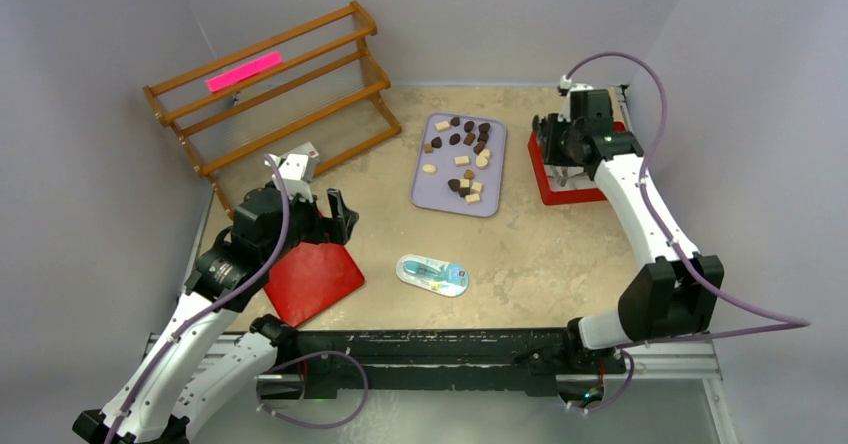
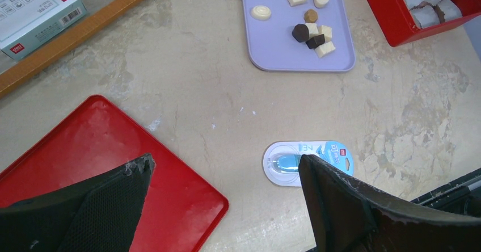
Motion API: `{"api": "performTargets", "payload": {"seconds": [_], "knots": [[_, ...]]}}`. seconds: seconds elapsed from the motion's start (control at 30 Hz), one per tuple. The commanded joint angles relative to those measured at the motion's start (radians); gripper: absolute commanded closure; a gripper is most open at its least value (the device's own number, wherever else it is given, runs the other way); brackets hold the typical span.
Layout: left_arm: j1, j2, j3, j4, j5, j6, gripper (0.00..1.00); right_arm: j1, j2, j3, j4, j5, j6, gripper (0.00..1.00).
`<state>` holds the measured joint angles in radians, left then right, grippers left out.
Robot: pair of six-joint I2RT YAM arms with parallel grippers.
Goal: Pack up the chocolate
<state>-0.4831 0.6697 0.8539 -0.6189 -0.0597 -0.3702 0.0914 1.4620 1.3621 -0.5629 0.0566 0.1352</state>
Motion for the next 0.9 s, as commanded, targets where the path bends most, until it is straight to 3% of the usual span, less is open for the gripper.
{"api": "performTargets", "payload": {"seconds": [0.0, 0.4, 0.87], "knots": [[0.000, -0.021, -0.001, 0.024, 0.003, 0.020, 0.02, 0.100, -0.071, -0.069, 0.031, -0.020, 0.006, 0.67], [0.000, -0.014, -0.003, 0.025, 0.004, 0.020, 0.01, 0.301, -0.148, -0.236, 0.069, 0.021, 0.069, 0.66], [0.000, -0.012, -0.003, 0.024, -0.003, 0.020, 0.01, 0.466, -0.044, -0.202, 0.062, 0.117, 0.115, 0.63]]}}
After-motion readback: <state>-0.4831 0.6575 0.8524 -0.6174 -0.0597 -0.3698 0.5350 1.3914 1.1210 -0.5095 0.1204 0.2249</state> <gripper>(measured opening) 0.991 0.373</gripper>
